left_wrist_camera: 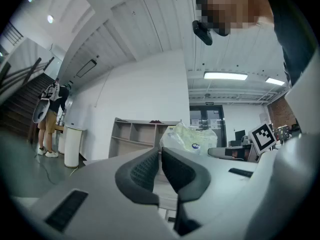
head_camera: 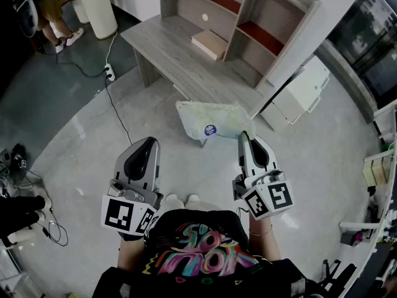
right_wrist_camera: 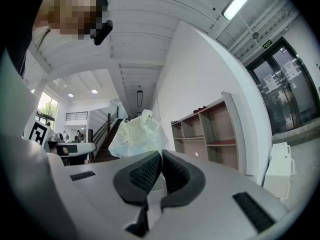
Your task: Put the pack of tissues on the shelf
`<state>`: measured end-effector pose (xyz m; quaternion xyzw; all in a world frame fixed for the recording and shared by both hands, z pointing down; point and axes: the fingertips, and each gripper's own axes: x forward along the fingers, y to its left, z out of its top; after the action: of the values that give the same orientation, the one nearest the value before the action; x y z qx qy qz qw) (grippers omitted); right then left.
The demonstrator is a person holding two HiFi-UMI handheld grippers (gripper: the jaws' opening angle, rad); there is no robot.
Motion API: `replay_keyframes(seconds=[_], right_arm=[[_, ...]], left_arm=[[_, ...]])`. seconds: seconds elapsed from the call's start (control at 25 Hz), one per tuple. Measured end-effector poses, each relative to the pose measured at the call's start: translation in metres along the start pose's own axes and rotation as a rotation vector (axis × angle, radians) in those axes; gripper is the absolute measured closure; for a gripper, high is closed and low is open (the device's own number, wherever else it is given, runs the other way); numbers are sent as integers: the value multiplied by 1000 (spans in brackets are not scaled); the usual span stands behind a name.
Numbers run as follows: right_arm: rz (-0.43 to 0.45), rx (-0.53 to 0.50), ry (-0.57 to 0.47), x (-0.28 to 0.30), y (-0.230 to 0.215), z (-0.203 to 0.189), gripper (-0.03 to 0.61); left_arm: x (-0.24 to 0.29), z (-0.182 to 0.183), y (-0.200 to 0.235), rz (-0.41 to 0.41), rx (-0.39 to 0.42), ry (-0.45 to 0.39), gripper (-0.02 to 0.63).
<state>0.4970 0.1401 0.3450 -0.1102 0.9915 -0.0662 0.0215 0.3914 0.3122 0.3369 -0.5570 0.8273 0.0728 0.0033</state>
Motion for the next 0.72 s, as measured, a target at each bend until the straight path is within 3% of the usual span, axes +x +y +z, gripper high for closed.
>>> replay_keyframes(seconds=[0.4, 0.72], right_arm=[[48, 12, 5, -5, -13, -11, 561], [86, 32, 23, 40, -8, -30, 561]], left_arm=[[1, -12, -11, 50, 37, 12, 577], [18, -20, 27, 79, 33, 21, 577]])
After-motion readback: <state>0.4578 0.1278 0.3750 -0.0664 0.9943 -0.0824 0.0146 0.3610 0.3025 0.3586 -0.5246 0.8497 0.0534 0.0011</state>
